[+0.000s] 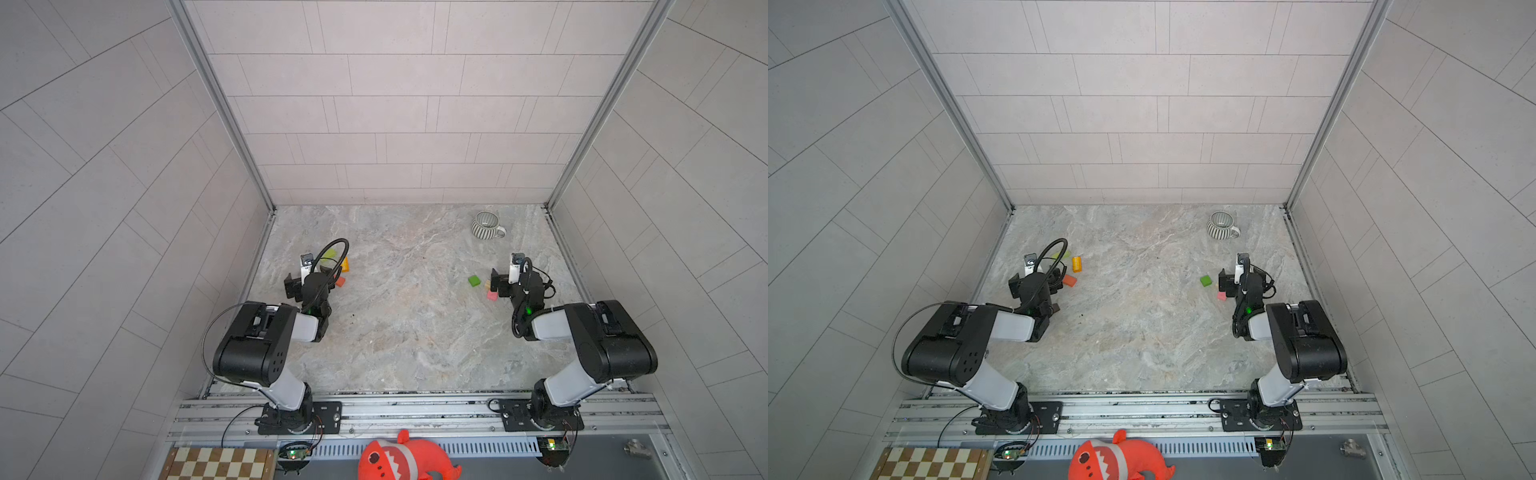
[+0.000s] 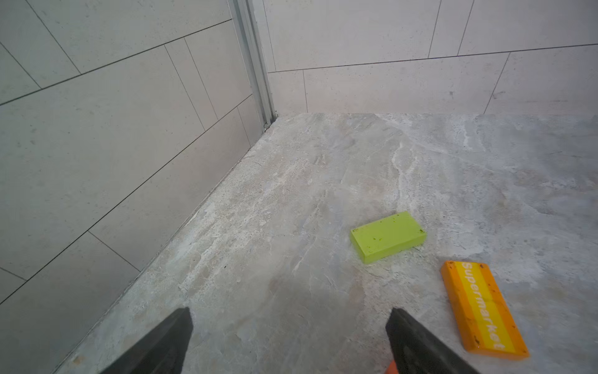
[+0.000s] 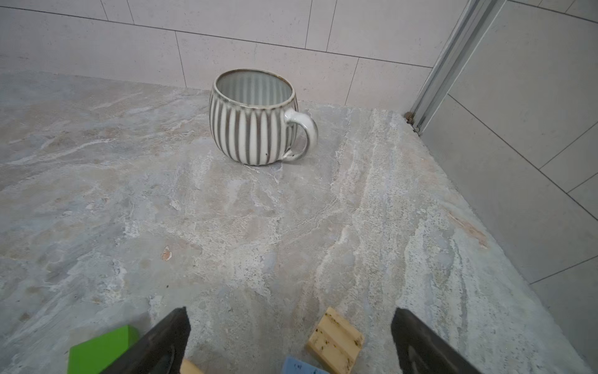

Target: Build the wood block tower

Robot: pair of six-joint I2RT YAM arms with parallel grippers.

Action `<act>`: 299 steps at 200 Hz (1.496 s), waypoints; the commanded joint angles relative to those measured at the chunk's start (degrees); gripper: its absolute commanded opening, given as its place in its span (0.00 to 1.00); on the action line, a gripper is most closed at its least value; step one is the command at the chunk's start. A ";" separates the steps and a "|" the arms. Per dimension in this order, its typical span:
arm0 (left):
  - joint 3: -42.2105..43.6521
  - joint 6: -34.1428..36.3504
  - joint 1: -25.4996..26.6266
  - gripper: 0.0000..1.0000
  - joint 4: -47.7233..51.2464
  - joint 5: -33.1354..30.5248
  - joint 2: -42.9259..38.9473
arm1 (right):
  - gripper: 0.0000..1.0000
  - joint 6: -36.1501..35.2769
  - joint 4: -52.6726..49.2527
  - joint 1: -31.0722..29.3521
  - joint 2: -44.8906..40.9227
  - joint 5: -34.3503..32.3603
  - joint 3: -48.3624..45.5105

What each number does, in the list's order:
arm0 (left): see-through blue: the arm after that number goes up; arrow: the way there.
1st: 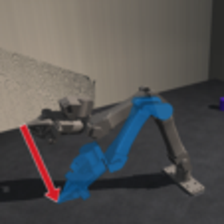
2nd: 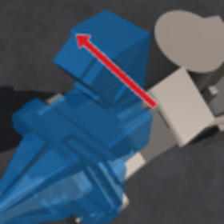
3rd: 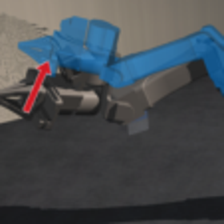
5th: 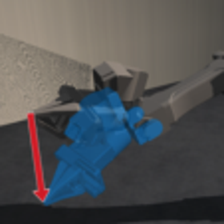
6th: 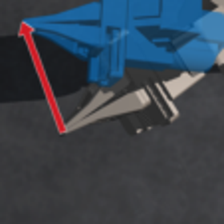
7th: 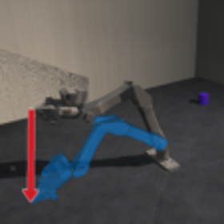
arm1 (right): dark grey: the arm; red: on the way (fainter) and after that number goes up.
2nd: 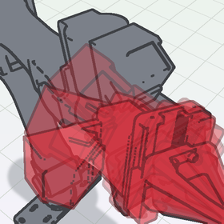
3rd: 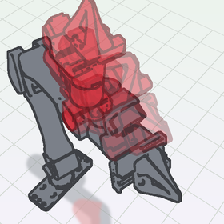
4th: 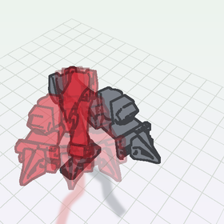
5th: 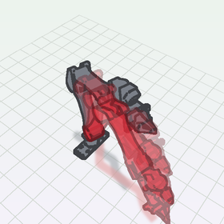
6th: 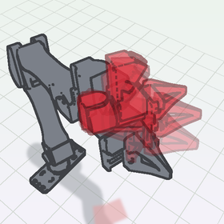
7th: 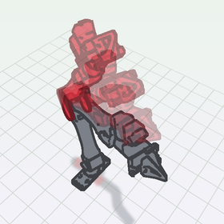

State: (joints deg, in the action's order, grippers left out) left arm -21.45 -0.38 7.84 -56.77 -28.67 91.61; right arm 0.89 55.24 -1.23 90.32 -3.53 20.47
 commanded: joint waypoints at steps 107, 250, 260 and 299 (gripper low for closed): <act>0.53 -0.15 -0.06 1.00 -1.59 -0.78 0.30 | 0.99 -0.26 0.03 -0.32 -0.07 -0.86 0.45; -1.03 -2.63 -3.12 1.00 3.10 4.39 -0.43 | 1.00 -0.07 -0.57 0.11 0.05 -0.49 0.73; -1.16 -2.78 -3.27 1.00 4.23 5.06 -0.88 | 0.99 -0.07 -0.32 0.03 -0.12 -1.60 0.63; -6.90 -2.16 -2.93 1.00 20.68 5.38 -7.65 | 0.99 8.84 -24.03 -0.17 -13.58 -18.06 6.22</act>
State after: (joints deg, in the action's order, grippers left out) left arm -22.28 -2.26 4.78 -49.10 -24.16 89.76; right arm 3.03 49.74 -1.48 86.85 -10.15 20.86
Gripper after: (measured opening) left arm 0.992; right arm 0.994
